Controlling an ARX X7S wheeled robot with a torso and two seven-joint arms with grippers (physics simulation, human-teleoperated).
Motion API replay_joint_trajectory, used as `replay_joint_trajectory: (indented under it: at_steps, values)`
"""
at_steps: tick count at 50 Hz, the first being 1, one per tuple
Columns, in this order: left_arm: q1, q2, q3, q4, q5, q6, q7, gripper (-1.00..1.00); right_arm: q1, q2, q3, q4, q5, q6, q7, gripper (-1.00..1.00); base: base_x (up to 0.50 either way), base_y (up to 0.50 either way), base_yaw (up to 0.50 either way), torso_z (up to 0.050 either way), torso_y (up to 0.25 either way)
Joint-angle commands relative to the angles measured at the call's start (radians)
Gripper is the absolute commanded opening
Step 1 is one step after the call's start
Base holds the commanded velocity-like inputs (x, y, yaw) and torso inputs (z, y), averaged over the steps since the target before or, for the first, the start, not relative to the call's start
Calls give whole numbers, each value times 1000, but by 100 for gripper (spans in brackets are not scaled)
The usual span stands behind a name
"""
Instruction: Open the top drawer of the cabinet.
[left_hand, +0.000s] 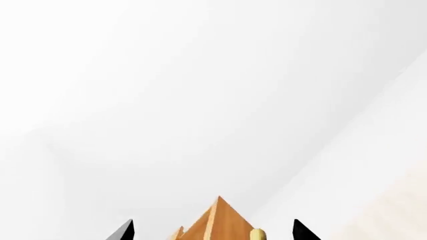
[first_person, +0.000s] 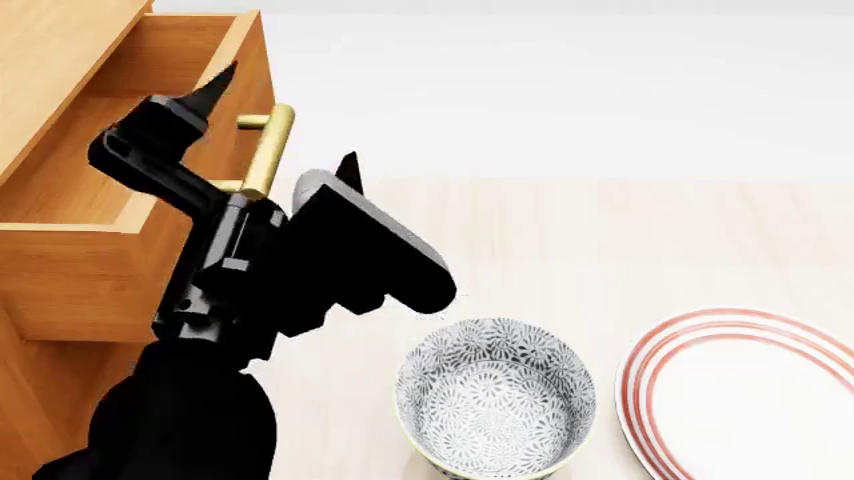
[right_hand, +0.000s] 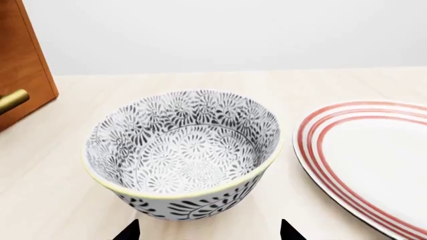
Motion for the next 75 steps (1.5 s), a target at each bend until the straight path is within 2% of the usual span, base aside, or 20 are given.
replay_joint_trajectory:
  at_steps: [1, 11, 19, 27, 42, 62, 69, 75]
  values:
    - [-19, 26, -162, 163, -115, -156, -20, 100, -3, -17, 16, -3, -19, 1, -18, 100, 0, 0, 0, 0, 0]
    - [-63, 22, -206, 238, -164, -240, -6, 100, 0, -16, 12, 0, -18, 1, -15, 100, 0, 0, 0, 0, 0]
    - [-100, 17, -253, 141, -218, -200, -16, 100, 2, -14, 9, 2, -17, 0, -13, 100, 0, 0, 0, 0, 0]
    - [-165, 37, -341, 84, -322, -258, 9, 100, 5, -13, 9, 1, -13, 5, -8, 100, 0, 0, 0, 0, 0]
    - [-256, 35, -441, -200, -493, -187, -54, 100, 8, -8, 8, -7, -2, 14, -1, 100, 0, 0, 0, 0, 0]
    - [-353, 32, -450, -444, -613, -125, -124, 100, 7, -4, -1, -4, -1, 9, 1, 100, 0, 0, 0, 0, 0]
    - [-389, 36, -476, -527, -692, -120, -163, 100, 8, -5, -5, 3, -1, 4, -1, 100, 0, 0, 0, 0, 0]
    - [-452, 42, -542, -630, -842, -126, -246, 100, 8, -4, -7, 6, 0, 1, -1, 100, 0, 0, 0, 0, 0]
